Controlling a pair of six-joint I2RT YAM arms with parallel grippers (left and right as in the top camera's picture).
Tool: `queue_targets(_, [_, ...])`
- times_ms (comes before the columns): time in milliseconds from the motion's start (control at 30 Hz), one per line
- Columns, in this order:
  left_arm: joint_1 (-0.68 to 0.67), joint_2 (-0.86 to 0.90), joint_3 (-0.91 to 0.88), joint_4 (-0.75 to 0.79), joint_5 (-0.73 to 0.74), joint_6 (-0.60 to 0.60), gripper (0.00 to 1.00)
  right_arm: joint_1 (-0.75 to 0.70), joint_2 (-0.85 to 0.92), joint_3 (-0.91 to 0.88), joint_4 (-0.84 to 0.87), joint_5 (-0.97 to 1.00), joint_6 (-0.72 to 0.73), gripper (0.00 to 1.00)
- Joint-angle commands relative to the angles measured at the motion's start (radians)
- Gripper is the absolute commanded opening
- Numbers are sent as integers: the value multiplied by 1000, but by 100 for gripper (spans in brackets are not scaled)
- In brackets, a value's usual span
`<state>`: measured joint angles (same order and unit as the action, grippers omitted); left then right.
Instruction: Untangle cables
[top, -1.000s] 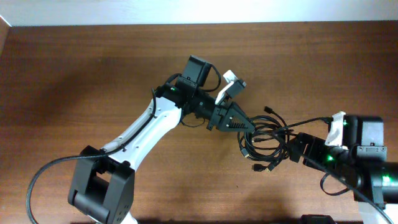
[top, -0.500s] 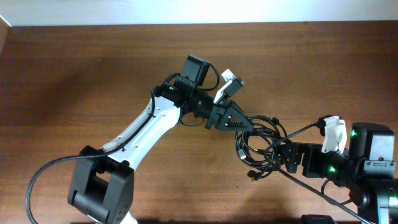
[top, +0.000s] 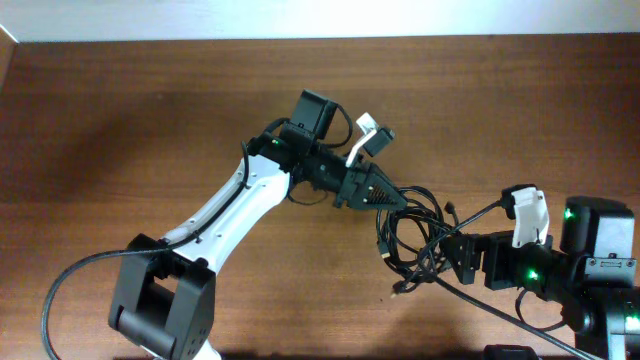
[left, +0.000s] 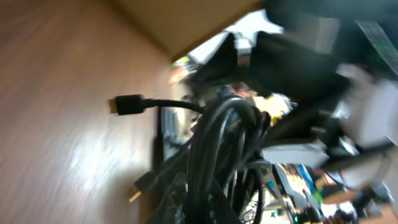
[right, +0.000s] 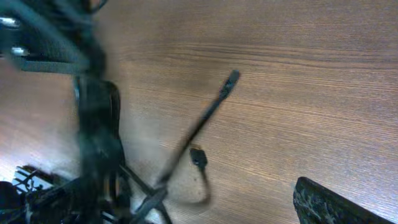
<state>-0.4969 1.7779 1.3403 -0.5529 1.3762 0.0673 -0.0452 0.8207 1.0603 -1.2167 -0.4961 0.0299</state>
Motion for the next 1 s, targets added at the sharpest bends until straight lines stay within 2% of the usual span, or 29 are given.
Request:
queue_targets(0, [-4, -26, 22, -16, -188, -143, 0, -1, -8, 6, 1, -12, -5, 99])
queue_targets(267, [-5, -26, 22, -16, -183, -142, 0, -1, -8, 6, -21, -24, -76, 99])
queue_targets(400, [-6, -26, 22, 35, -78, -141, 0, -1, -8, 6, -21, -24, -76, 99])
queue_targets(500, [-26, -26, 22, 60, -3, -52, 0, -1, -8, 6, -17, -23, -79, 99])
queue_targets(600, [-56, -26, 22, 73, 68, 72, 7, -1, -8, 6, -17, -23, -79, 99])
queue_targets(833, [-75, -26, 22, 97, 101, 109, 3, -1, -6, 6, -16, 24, -79, 93])
queue_targets(900, [-75, -26, 22, 98, 182, 178, 6, -1, -3, 6, -16, 37, -78, 92])
queue_targets(967, [-77, -26, 22, 99, 198, 193, 9, -1, -1, 6, -17, 31, -78, 92])
